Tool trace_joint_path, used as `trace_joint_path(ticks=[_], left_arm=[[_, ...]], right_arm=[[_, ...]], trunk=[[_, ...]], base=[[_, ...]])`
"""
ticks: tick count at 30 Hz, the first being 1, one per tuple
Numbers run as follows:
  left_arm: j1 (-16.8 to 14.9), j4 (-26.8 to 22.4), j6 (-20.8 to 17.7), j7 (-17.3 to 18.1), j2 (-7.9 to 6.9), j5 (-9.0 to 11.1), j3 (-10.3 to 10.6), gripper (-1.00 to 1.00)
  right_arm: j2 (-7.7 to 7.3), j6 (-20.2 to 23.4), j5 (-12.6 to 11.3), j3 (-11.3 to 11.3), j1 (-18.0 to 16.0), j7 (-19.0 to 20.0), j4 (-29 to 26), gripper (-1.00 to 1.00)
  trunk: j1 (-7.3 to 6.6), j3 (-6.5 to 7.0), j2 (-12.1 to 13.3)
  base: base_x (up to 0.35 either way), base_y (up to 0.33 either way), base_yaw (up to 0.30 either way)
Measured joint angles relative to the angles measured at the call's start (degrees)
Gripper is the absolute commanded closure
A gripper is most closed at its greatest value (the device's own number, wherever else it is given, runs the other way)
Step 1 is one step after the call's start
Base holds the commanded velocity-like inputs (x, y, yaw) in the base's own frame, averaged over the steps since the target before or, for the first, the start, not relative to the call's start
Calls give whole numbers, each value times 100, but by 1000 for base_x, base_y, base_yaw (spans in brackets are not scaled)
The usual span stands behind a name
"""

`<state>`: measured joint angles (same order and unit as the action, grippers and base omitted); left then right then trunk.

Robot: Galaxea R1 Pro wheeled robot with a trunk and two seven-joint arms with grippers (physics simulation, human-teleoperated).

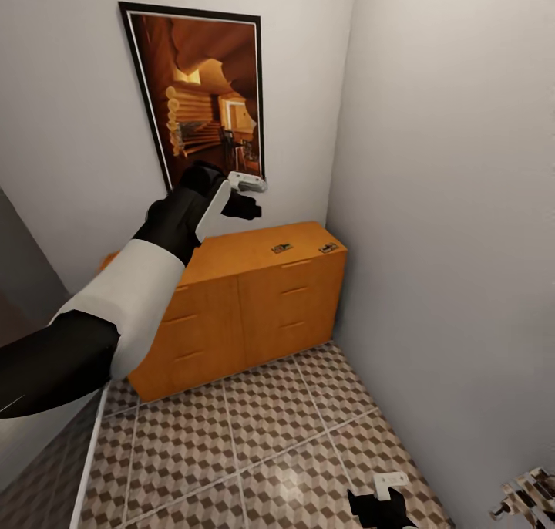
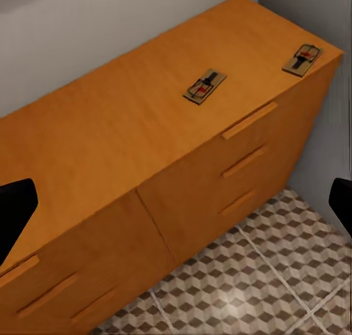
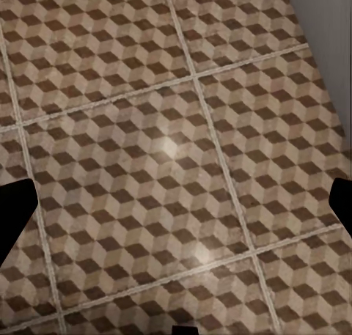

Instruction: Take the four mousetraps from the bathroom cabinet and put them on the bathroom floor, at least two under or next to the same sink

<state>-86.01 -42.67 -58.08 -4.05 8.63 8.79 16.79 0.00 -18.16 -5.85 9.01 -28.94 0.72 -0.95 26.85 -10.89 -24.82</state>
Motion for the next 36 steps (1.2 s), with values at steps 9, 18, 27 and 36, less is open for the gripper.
trace_joint_path(ticks=[9, 18, 27, 36], left_arm=[[-1, 8, 1, 561, -6, 61, 40, -100], [1, 6, 2, 713, -15, 46, 560, -100], [7, 19, 2, 741, -23, 40, 630, -100], [19, 28, 2, 745, -38, 40, 639, -100]], right_arm=[[-16, 1, -2, -1, 0, 0, 0, -100], [-17, 0, 0, 0, 0, 0, 0, -100], [-18, 0, -1, 0, 0, 0, 0, -100], [-18, 0, -1, 0, 0, 0, 0, -100]], trunk=[[-1, 53, 0], [0, 107, 0], [0, 160, 1], [0, 213, 1]], base=[[65, 88, -166], [39, 38, -166], [2, 2, -166], [0, 0, -165]])
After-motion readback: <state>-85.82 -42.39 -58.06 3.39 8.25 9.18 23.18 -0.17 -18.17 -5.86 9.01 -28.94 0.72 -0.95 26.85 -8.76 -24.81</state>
